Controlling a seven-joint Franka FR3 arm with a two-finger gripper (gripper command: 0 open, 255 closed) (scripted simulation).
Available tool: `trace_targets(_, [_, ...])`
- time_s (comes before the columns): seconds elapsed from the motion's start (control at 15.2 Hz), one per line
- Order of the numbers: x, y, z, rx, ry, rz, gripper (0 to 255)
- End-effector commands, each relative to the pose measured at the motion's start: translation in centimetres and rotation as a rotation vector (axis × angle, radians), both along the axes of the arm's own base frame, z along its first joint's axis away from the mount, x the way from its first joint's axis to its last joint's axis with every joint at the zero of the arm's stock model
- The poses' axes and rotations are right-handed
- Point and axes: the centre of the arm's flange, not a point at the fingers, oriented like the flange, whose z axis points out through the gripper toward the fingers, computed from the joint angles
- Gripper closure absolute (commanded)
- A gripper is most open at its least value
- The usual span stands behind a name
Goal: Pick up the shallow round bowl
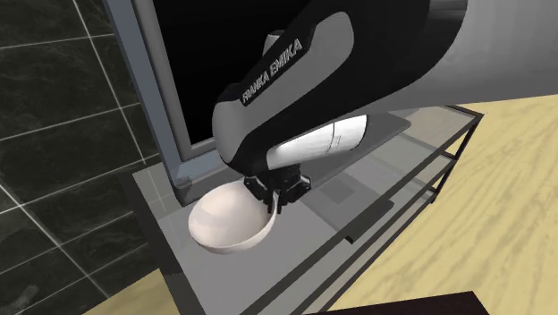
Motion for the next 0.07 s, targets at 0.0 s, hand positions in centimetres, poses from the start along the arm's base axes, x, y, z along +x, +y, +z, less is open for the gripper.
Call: trace_targets(0.0, [0.02, -0.04, 0.36, 0.000, 0.000, 0.000, 255])
